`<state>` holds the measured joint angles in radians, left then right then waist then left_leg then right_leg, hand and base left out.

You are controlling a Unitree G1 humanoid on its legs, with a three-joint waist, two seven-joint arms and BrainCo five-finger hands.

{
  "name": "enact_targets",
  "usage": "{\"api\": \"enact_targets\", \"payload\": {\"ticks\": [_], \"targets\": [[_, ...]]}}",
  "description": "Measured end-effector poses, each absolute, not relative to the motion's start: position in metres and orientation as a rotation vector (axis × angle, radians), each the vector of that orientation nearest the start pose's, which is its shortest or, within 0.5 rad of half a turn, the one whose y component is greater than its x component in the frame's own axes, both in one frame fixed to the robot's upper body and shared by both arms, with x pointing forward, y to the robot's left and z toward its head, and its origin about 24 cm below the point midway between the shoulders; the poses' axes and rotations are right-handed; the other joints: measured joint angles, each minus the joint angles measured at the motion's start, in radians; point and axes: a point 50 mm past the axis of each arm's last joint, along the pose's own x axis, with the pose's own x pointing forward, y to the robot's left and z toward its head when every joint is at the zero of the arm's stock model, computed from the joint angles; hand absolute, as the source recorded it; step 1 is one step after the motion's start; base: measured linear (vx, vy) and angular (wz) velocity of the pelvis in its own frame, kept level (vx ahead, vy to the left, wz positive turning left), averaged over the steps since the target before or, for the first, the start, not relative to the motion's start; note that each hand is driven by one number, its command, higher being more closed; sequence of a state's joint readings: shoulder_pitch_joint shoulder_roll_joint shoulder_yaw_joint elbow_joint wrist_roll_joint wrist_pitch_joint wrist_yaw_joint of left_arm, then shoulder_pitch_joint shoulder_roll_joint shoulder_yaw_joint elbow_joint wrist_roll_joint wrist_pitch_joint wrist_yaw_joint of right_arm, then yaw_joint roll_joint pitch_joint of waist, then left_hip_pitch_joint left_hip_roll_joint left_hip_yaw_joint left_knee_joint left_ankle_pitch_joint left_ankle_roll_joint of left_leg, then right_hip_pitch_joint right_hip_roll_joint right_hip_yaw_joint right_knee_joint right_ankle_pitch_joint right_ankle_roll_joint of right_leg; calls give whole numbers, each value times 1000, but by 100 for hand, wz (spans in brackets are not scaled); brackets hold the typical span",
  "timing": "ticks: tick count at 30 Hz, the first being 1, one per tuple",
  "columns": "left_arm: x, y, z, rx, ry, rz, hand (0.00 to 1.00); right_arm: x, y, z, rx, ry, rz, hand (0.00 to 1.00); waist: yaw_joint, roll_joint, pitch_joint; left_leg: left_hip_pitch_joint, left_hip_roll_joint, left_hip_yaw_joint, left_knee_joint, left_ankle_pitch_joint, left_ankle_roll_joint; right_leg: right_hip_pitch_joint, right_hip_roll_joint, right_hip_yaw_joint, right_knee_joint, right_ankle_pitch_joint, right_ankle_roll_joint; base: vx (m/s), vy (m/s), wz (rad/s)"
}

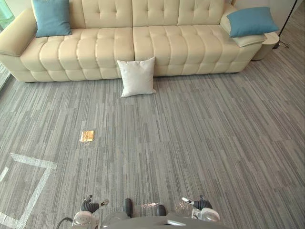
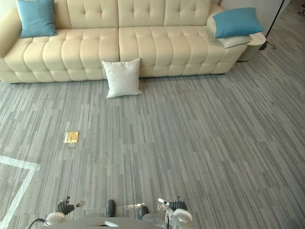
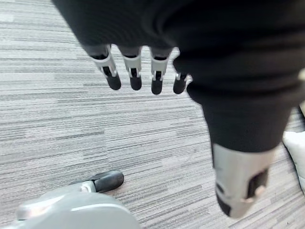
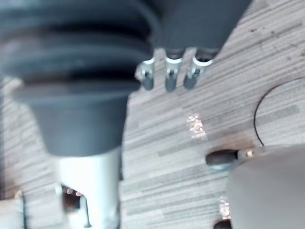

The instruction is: Pick up cushions and gather them together orderly.

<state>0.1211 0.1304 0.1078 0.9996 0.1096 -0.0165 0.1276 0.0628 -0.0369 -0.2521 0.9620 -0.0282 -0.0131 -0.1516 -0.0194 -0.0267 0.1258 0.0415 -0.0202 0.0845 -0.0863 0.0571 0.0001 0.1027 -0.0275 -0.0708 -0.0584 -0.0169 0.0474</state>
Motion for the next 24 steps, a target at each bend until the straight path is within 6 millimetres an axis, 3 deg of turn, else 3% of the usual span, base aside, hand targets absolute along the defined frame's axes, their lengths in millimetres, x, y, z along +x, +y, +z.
{"api": "enact_targets", "payload": {"ticks": [24], "targets": [[81, 217, -159, 106, 1113, 321, 0, 117, -195, -156, 17, 1047, -372, 0, 1, -6, -1, 12, -7, -19, 0, -3, 0, 20, -5, -24, -3, -7, 8, -8, -10, 2]]}}
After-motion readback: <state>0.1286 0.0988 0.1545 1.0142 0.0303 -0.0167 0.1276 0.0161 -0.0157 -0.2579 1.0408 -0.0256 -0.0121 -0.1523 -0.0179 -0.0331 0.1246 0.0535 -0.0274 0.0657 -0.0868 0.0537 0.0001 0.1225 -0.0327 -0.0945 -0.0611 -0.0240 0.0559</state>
